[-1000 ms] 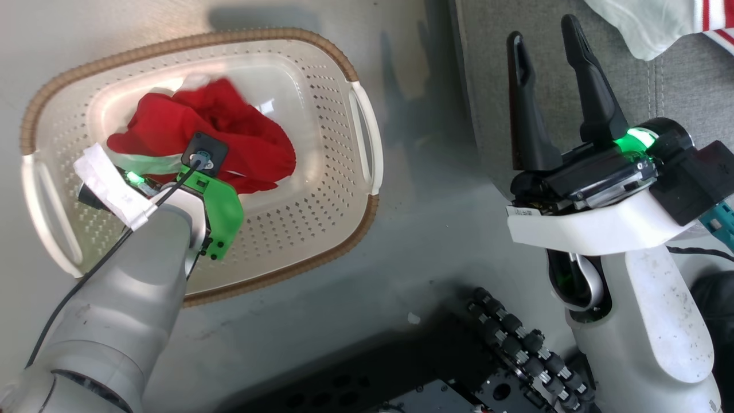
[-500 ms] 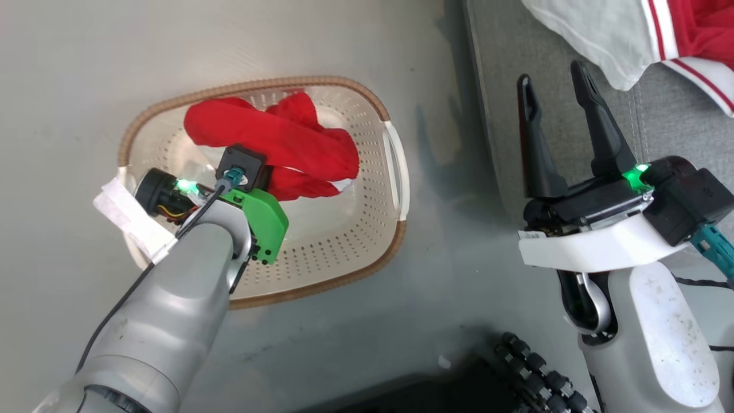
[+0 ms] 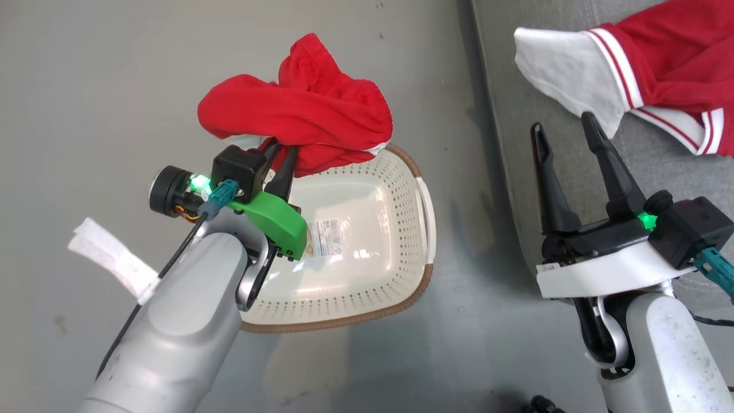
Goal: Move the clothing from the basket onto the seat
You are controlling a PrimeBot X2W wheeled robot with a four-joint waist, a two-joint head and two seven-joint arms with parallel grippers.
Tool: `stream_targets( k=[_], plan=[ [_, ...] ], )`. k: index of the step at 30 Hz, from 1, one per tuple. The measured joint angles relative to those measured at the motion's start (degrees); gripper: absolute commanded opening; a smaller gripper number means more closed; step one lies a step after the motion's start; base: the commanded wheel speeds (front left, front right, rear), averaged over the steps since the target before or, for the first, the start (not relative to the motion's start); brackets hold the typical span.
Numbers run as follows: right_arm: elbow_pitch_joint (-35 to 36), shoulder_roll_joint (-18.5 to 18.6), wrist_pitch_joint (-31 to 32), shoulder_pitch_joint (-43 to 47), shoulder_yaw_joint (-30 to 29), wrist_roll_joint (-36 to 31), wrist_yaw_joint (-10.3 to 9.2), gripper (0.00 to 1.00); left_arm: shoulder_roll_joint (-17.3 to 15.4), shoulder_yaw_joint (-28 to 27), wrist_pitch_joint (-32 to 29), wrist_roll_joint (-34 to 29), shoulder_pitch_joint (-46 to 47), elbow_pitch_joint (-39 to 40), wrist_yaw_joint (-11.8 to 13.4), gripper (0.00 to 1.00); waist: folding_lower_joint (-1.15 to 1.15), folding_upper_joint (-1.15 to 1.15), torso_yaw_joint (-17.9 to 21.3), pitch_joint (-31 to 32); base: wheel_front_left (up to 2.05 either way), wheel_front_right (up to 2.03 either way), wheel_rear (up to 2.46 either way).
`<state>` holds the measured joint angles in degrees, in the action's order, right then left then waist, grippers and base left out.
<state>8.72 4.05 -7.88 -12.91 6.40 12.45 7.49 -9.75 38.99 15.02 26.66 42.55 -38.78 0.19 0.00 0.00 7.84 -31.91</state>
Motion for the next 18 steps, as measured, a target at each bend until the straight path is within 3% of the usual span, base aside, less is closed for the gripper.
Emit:
stream_targets(
  k=[7, 18],
  plan=[
    [0.6, 0.1, 1.8, 3.0, -0.8, 0.0, 0.0, 1.0, -2.5, -5.0, 0.0, -1.4, -6.0, 13.9, 2.0, 0.0, 0.0, 0.0, -2.0, 6.5, 0.0, 0.0, 0.0],
    [0.9, 0.2, 4.3, 7.0, -1.8, -0.4, 0.0, 1.0, -3.7, -11.4, 0.1, -3.1, -13.3, 30.2, 3.9, 0.0, 0.0, 0.0, -4.4, 15.5, 0.0, 0.0, 0.0]
  ],
)
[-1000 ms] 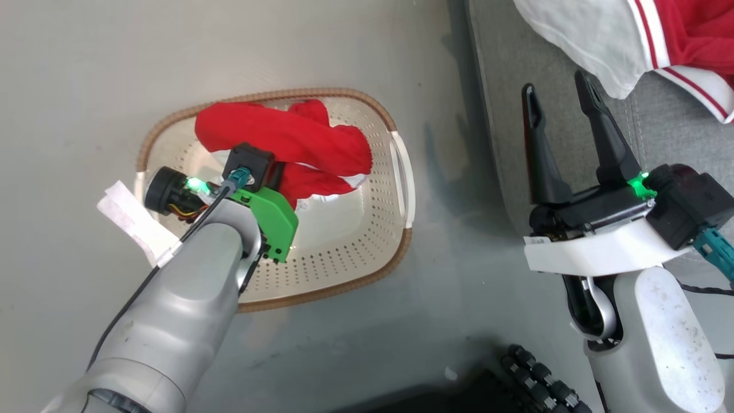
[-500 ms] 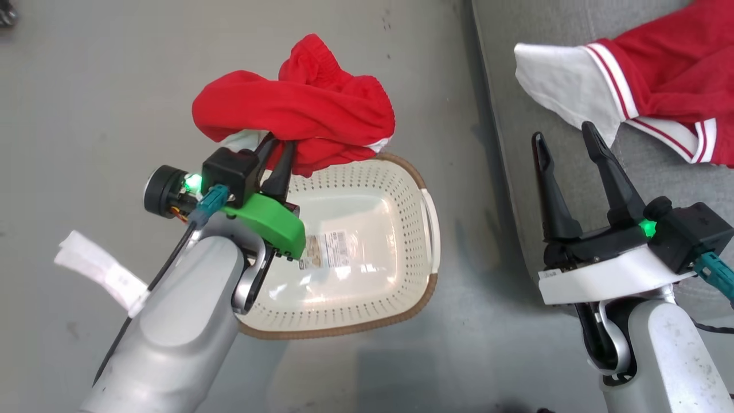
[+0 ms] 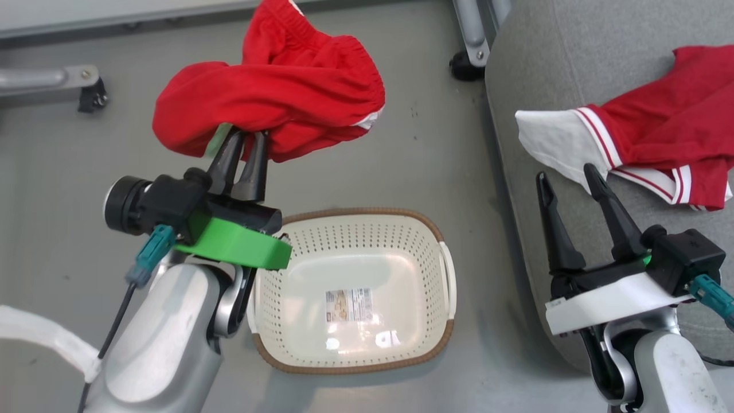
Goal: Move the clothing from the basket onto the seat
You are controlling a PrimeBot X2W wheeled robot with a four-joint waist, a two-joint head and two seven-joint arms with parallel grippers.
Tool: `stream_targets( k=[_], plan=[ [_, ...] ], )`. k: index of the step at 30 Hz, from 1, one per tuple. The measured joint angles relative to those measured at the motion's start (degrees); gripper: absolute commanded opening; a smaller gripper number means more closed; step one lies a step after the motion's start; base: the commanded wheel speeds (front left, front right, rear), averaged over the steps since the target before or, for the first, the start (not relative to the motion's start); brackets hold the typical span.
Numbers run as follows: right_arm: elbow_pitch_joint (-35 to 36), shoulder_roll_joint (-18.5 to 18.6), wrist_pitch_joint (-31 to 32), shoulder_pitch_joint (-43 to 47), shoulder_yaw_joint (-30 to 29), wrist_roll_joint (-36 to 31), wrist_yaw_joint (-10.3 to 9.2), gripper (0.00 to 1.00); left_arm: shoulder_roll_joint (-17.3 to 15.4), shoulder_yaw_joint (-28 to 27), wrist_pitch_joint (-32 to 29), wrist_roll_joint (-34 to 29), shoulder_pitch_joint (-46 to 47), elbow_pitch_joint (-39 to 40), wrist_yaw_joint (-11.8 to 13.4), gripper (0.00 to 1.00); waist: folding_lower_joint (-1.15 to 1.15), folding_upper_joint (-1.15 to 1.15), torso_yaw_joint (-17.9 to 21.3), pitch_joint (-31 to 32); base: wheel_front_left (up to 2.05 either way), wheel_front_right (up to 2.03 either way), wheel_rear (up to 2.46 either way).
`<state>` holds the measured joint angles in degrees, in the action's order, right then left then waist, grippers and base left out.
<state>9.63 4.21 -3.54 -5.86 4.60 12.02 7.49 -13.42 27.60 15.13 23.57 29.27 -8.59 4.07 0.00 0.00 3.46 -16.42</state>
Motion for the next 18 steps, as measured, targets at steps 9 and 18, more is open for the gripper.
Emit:
stream_targets(
  k=[9, 18],
  plan=[
    [0.3, -0.1, 1.7, 4.1, 0.2, -0.1, 0.0, 1.0, -1.2, -3.0, 0.0, -1.0, -7.3, 9.1, 0.1, 0.0, 0.0, 0.0, -1.1, 6.6, 0.0, 0.0, 0.0],
    [0.7, -0.3, 3.3, 8.1, 1.1, -0.1, 0.0, 1.0, -2.3, -1.8, -0.4, -0.8, -15.7, 14.0, 0.9, 0.0, 0.0, 0.0, -1.5, 12.3, 0.0, 0.0, 0.0]
  ],
)
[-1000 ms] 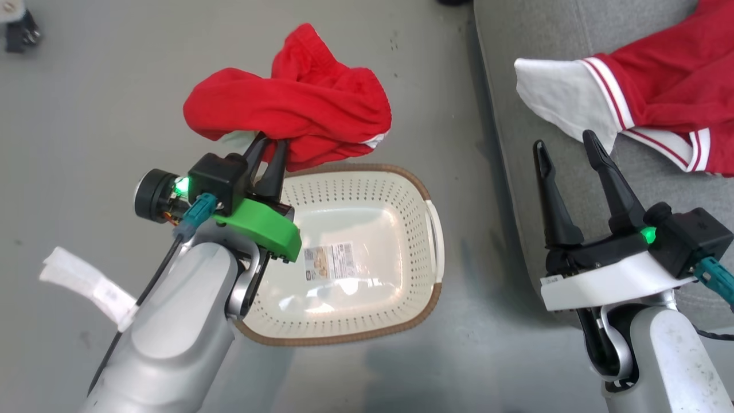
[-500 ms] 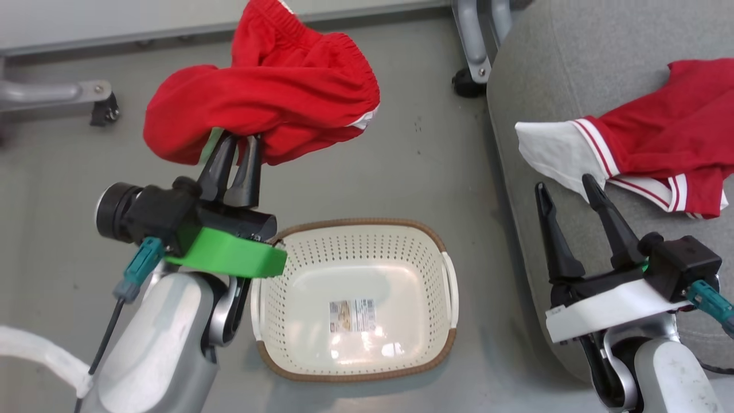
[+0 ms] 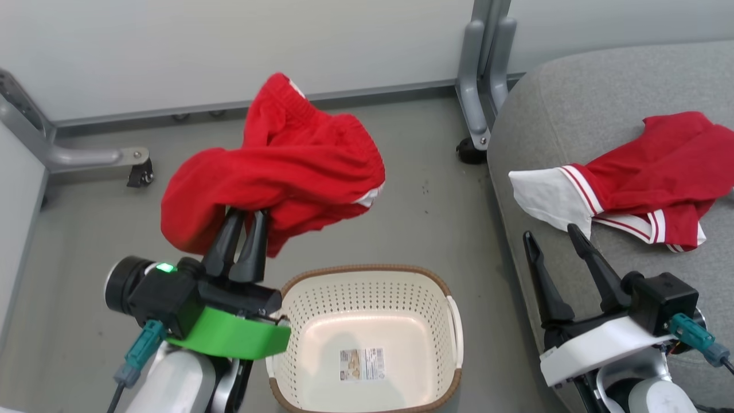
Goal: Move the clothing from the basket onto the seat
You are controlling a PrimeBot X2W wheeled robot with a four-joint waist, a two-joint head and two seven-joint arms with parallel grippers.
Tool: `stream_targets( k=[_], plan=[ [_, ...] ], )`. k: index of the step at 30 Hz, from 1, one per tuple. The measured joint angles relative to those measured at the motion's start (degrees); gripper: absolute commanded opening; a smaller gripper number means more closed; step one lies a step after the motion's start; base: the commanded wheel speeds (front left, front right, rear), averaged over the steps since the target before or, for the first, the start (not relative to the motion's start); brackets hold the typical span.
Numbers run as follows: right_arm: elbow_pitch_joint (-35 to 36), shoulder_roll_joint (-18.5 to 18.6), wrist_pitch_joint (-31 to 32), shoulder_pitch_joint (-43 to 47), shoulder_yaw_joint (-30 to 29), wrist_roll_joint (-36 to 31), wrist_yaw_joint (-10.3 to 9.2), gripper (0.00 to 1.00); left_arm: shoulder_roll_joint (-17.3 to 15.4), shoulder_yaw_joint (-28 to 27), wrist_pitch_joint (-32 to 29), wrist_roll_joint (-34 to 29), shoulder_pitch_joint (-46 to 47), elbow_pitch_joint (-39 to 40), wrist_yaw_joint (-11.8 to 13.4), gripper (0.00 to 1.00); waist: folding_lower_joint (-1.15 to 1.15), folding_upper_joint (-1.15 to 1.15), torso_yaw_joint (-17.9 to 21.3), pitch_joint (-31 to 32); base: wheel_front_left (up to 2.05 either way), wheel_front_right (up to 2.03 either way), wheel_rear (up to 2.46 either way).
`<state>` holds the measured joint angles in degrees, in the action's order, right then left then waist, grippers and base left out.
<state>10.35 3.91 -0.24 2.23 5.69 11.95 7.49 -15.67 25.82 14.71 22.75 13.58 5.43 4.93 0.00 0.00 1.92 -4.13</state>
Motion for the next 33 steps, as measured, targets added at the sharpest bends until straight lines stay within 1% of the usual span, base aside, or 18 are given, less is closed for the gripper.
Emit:
stream_targets(
  k=[10, 29, 33],
  plan=[
    [0.7, -0.5, 1.2, 2.9, 0.4, 0.0, 0.0, 1.0, -0.3, 1.4, -1.2, 1.4, -4.3, 1.8, 0.5, 0.0, 0.0, 0.0, -0.2, 4.0, 0.0, 0.0, 0.0],
    [0.8, -0.9, 1.7, 3.6, 1.4, 0.2, 0.0, 1.0, -0.5, 2.4, -1.5, 1.8, -4.8, 2.1, 0.6, 0.0, 0.0, 0.0, -0.1, 4.5, 0.0, 0.0, 0.0],
    [0.7, -0.6, 2.2, 3.5, 2.4, 0.2, 0.0, 1.0, -0.5, 2.4, -1.4, 1.9, -4.8, 2.1, 0.6, 0.0, 0.0, 0.0, -0.2, 4.4, 0.0, 0.0, 0.0]
  ],
)
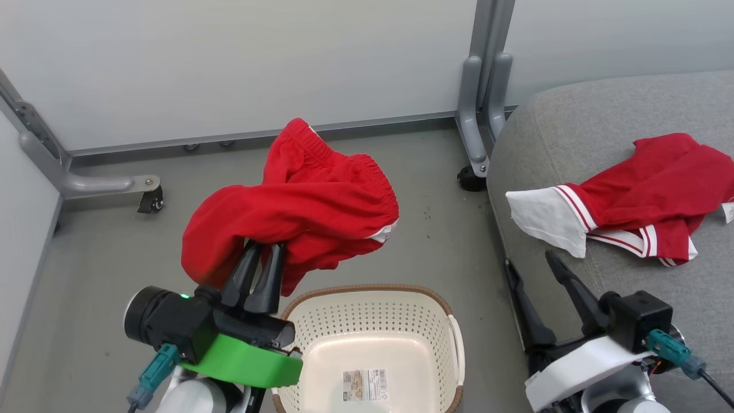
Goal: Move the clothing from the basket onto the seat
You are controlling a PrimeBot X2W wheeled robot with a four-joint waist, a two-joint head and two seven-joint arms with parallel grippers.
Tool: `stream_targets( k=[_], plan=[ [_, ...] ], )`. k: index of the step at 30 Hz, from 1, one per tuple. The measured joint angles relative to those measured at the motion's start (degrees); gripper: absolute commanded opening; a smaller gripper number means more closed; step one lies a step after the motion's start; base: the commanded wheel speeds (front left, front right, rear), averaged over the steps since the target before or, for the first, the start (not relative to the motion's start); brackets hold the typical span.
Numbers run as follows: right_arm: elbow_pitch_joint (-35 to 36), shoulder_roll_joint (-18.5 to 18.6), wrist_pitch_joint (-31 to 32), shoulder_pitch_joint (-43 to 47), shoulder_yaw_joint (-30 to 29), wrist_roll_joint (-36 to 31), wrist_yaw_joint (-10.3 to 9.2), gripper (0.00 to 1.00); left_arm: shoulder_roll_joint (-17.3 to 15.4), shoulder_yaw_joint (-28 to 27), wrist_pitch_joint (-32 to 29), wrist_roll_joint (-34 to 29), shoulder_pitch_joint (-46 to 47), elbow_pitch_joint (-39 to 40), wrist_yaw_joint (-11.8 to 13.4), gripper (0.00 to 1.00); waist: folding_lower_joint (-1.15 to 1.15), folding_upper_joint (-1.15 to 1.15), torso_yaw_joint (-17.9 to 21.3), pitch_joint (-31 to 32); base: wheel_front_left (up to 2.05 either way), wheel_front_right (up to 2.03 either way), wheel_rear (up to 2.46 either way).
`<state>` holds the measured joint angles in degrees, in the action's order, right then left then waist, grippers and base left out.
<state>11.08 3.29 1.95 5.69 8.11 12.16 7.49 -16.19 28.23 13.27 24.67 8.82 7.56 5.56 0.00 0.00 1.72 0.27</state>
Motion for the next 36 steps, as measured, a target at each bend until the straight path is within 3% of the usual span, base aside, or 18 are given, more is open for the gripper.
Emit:
stream_targets(
  k=[6, 15, 36],
  plan=[
    [-2.1, 2.5, 0.7, -2.8, 6.4, 2.0, 0.0, 1.0, 0.1, 0.5, 0.1, 0.1, 0.2, 0.3, -0.1, 0.0, 0.0, 0.0, -0.5, -0.2, 0.0, 0.0, 0.0],
    [-11.1, 5.4, -1.1, -14.4, 21.5, 9.2, 0.0, 1.0, 0.6, 1.8, 0.0, 0.1, 1.9, 0.5, -1.1, 0.0, 0.0, 0.0, -2.1, -1.5, 0.0, 0.0, 0.0],
    [-35.3, 3.2, -13.2, -41.8, 44.2, 22.5, 0.0, 1.0, 1.5, 4.2, -0.3, 0.1, 4.5, 0.3, -2.1, 0.0, 0.0, 0.0, -4.5, -4.3, 0.0, 0.0, 0.0]
  ],
)
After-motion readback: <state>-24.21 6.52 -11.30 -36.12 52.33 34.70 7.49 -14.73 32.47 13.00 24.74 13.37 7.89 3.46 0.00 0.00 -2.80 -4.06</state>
